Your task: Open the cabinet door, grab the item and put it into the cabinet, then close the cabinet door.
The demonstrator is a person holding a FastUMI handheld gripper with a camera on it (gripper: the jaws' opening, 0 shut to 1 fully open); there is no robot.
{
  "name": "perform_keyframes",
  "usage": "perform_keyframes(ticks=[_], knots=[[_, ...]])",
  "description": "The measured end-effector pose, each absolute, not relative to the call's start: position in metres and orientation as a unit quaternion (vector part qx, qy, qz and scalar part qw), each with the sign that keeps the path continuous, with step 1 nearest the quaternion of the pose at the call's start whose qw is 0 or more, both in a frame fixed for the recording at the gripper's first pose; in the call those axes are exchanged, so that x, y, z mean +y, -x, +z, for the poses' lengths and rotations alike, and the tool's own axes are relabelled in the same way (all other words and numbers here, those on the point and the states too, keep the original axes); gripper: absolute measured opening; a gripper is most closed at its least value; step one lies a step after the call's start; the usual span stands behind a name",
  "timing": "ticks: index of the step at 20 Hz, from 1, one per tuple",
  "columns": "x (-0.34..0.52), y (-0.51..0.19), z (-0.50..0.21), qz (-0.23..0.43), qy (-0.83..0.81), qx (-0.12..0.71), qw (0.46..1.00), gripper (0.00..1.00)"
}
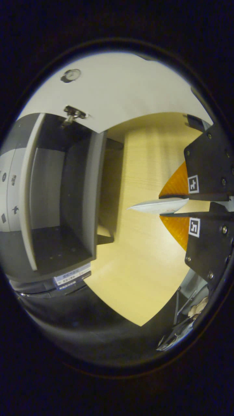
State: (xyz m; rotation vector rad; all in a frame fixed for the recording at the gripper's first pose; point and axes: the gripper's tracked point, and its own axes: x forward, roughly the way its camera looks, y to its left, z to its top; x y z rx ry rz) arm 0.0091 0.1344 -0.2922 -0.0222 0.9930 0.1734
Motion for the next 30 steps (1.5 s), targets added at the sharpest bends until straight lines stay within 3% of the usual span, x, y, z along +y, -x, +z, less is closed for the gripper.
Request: perform_keyframes(ticks=[7,15,24,30], knots=[[0.164,-0.092,-0.136,0.125,0.003,0.344,0.931,0.13],[0.166,-0.162,-0.041,0.124,-0.011,0.259,0.958,0.13],[0.15,-0.218,-0.016,0.099,-0.041,0.248,0.963,0.13],[0.136,-0.248,-0.056,0.073,-0.014,0.312,0.947,0.12]])
